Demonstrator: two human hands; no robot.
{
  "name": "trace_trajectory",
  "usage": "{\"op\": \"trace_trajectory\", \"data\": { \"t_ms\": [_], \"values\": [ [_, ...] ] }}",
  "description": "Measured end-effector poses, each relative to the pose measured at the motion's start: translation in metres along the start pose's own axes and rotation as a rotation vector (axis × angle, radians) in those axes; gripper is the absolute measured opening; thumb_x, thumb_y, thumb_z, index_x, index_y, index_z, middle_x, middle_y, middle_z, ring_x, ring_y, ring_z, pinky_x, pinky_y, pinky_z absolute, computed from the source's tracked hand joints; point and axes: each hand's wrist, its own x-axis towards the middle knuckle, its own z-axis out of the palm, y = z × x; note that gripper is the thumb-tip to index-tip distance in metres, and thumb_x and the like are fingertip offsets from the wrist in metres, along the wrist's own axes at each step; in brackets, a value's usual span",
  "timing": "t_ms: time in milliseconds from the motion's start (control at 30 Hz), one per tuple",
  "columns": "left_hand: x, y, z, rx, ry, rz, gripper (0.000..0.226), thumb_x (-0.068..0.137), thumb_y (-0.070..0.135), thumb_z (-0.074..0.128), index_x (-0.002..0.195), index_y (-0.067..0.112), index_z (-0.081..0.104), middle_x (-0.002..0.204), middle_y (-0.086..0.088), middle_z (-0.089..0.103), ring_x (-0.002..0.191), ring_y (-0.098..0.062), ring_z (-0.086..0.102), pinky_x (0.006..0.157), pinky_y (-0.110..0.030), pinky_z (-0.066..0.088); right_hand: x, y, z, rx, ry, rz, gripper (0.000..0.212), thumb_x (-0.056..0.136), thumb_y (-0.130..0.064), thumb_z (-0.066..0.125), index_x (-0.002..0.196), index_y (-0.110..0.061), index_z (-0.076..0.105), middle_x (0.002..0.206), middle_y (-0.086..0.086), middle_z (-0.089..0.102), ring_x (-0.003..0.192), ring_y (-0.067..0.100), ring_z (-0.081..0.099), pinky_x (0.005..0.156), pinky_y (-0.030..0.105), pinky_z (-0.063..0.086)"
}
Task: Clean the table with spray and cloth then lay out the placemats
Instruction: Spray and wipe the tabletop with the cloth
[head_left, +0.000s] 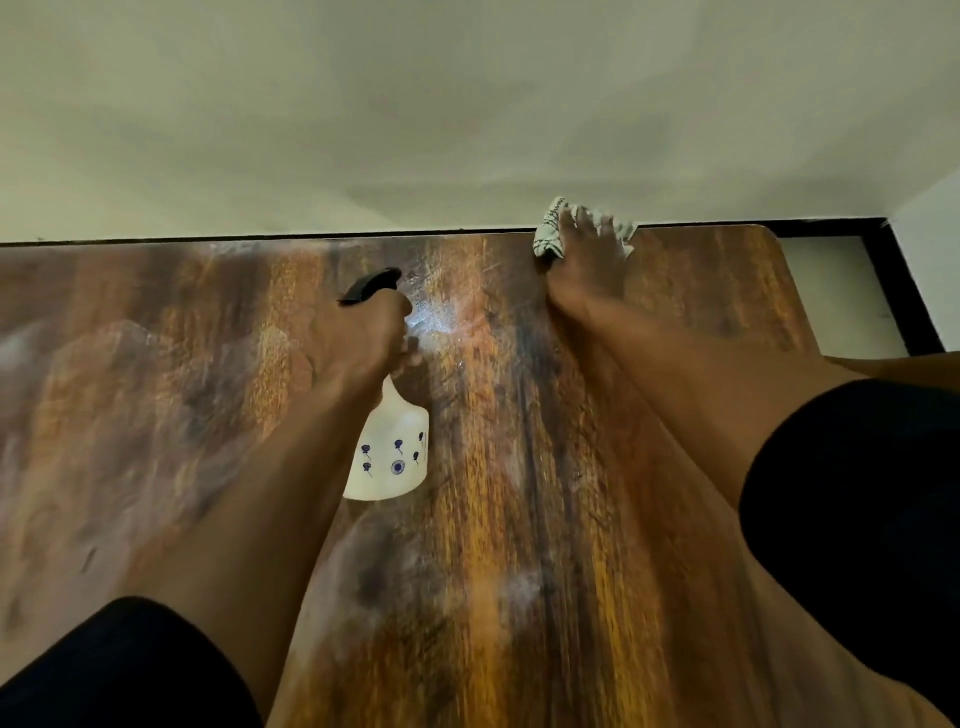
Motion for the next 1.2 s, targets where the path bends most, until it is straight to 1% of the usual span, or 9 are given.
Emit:
{"op": "trace_trajectory", "data": {
  "t_ms": [133, 300, 467, 600, 733, 833, 967, 1100, 1200],
  "values": [
    [-0.001, -0.006, -0.012, -0.014, 0.032, -0.028, 0.058, 0.085, 0.024, 0.065, 0.141, 0.035, 0.074, 0.069, 0.003, 0.069, 0.048, -0.013, 0.064, 0.068, -0.042, 0.062, -0.024, -0.06, 0.011, -0.038, -0.038, -0.19, 0.075, 0.102, -0.038, 0.048, 0.164, -0.027, 0.006, 0.171, 0.002, 0.006, 0.157, 0.035, 0.001, 0.125, 0.052, 0.007],
    [0.005, -0.01, -0.03, 0.011, 0.087, -0.084, 0.025, 0.068, 0.034, 0.068, 0.088, 0.025, 0.079, 0.079, -0.009, 0.076, 0.071, -0.037, 0.076, 0.082, -0.062, 0.068, -0.068, -0.129, 0.049, -0.019, -0.126, -0.533, 0.076, 0.099, -0.022, 0.052, 0.164, -0.024, 0.011, 0.171, 0.005, 0.008, 0.157, 0.033, -0.001, 0.126, 0.047, 0.009],
    [-0.007, -0.008, -0.039, 0.005, 0.077, -0.082, 0.028, 0.074, 0.029, 0.066, 0.095, 0.02, 0.081, 0.071, -0.01, 0.075, 0.051, -0.027, 0.071, 0.083, -0.061, 0.068, -0.086, -0.106, 0.044, 0.026, -0.172, -0.667, 0.079, 0.096, -0.012, 0.05, 0.163, -0.028, 0.013, 0.171, -0.001, 0.009, 0.158, 0.024, 0.0, 0.127, 0.044, 0.007],
    [-0.02, -0.009, -0.039, 0.0, 0.044, -0.074, 0.059, 0.076, 0.027, 0.066, 0.133, 0.036, 0.078, 0.059, 0.001, 0.071, 0.051, -0.022, 0.068, 0.085, -0.054, 0.069, -0.081, -0.064, 0.023, 0.064, -0.149, -0.477, 0.075, 0.102, -0.018, 0.048, 0.162, -0.035, 0.008, 0.17, -0.006, 0.006, 0.158, 0.023, -0.002, 0.127, 0.049, 0.006],
    [-0.036, -0.013, -0.035, -0.004, 0.059, -0.066, 0.037, 0.072, 0.033, 0.066, 0.095, 0.059, 0.079, 0.068, -0.003, 0.072, 0.067, -0.029, 0.072, 0.09, -0.055, 0.067, -0.076, -0.018, 0.011, 0.128, -0.098, -0.294, 0.078, 0.1, -0.011, 0.047, 0.163, -0.034, 0.008, 0.171, -0.006, 0.003, 0.158, 0.024, -0.005, 0.127, 0.05, 0.003],
    [-0.054, -0.014, -0.031, 0.006, 0.082, -0.081, 0.042, 0.075, 0.029, 0.065, 0.109, 0.048, 0.077, 0.07, -0.004, 0.071, 0.062, -0.028, 0.074, 0.066, -0.043, 0.064, -0.08, -0.008, 0.006, 0.13, -0.093, -0.228, 0.077, 0.1, -0.011, 0.048, 0.164, -0.027, 0.009, 0.171, 0.0, 0.004, 0.158, 0.026, -0.006, 0.127, 0.044, 0.001],
    [-0.075, -0.023, -0.028, 0.014, 0.141, -0.114, 0.043, 0.071, 0.033, 0.066, 0.112, 0.04, 0.077, 0.082, -0.009, 0.074, 0.059, -0.029, 0.075, 0.068, -0.044, 0.065, -0.094, -0.022, 0.006, 0.11, -0.113, -0.177, 0.072, 0.103, -0.025, 0.049, 0.164, -0.026, 0.009, 0.171, 0.001, 0.006, 0.157, 0.03, -0.005, 0.128, 0.045, 0.001],
    [-0.081, -0.036, -0.034, -0.01, 0.187, -0.164, 0.055, 0.063, 0.041, 0.073, 0.117, 0.035, 0.081, 0.079, -0.008, 0.073, 0.067, -0.03, 0.072, 0.077, -0.056, 0.067, -0.128, -0.056, 0.008, 0.082, -0.189, -0.37, 0.076, 0.102, -0.036, 0.052, 0.163, -0.03, 0.008, 0.17, -0.003, 0.002, 0.156, 0.03, -0.007, 0.117, 0.045, -0.014],
    [-0.095, -0.035, -0.036, -0.018, 0.221, -0.156, 0.023, 0.077, 0.032, 0.072, 0.099, 0.036, 0.078, 0.075, -0.009, 0.07, 0.062, -0.028, 0.07, 0.077, -0.059, 0.069, -0.161, -0.081, 0.022, 0.041, -0.232, -0.658, 0.077, 0.097, -0.029, 0.054, 0.163, -0.025, 0.015, 0.17, 0.003, 0.011, 0.157, 0.035, 0.001, 0.128, 0.052, 0.008]
  ]
}}
